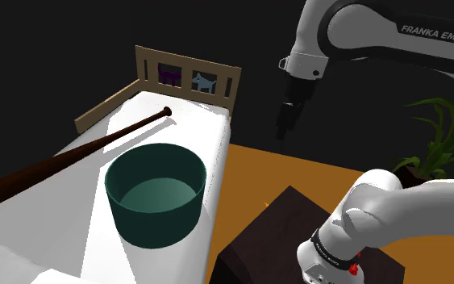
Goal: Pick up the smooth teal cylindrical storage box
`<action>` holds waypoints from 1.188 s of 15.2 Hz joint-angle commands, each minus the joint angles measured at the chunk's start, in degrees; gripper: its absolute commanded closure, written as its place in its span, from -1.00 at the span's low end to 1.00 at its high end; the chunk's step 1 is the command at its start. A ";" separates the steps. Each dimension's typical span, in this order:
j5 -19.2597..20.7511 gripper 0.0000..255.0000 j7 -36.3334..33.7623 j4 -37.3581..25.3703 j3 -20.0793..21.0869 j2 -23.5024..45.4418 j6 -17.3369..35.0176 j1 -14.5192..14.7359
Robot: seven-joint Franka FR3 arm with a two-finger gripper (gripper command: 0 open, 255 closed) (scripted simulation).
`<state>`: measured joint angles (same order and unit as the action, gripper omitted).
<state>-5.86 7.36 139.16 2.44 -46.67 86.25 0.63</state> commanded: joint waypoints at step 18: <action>1.19 -1.00 -9.62 -11.03 10.36 35.18 24.69 1.10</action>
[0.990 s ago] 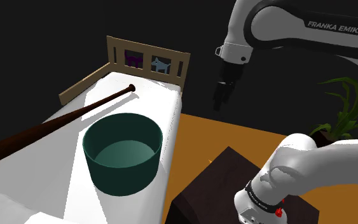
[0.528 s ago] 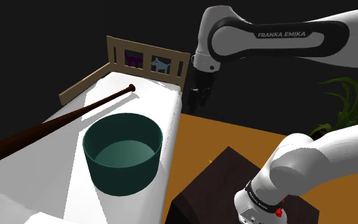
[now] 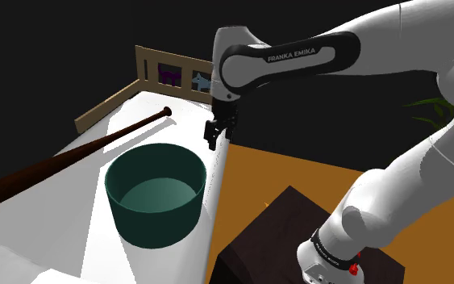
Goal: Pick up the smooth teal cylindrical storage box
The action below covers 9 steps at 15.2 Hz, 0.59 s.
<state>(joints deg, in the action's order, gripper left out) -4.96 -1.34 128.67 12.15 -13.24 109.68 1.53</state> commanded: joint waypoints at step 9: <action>6.30 -1.00 -7.22 -13.36 2.84 20.35 6.32 1.57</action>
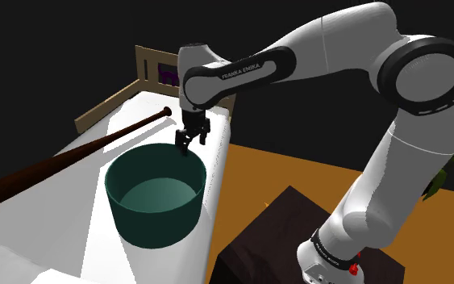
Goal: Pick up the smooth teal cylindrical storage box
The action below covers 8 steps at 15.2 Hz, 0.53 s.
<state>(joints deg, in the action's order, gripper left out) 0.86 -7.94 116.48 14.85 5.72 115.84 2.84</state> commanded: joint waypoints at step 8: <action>1.36 -1.00 -1.19 1.50 -0.01 4.18 5.53 0.44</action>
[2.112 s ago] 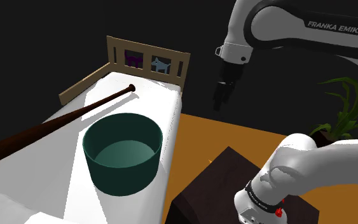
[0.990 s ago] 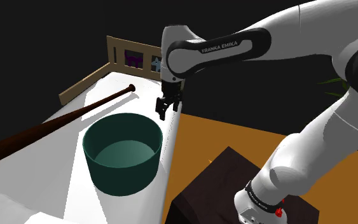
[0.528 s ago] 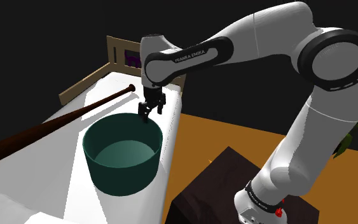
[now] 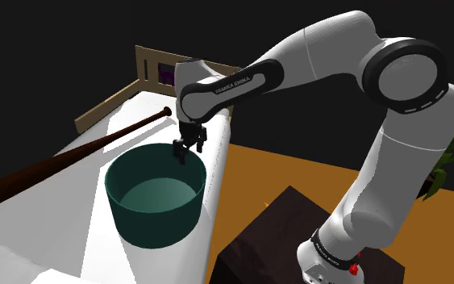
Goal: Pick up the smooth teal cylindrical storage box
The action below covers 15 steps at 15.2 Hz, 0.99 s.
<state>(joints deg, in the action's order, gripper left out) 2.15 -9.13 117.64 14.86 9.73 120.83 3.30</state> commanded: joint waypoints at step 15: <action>-0.43 1.00 0.32 -0.99 0.06 -1.38 -2.28 -0.11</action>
<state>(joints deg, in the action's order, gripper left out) 1.90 -8.92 117.02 14.92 8.86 119.13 3.26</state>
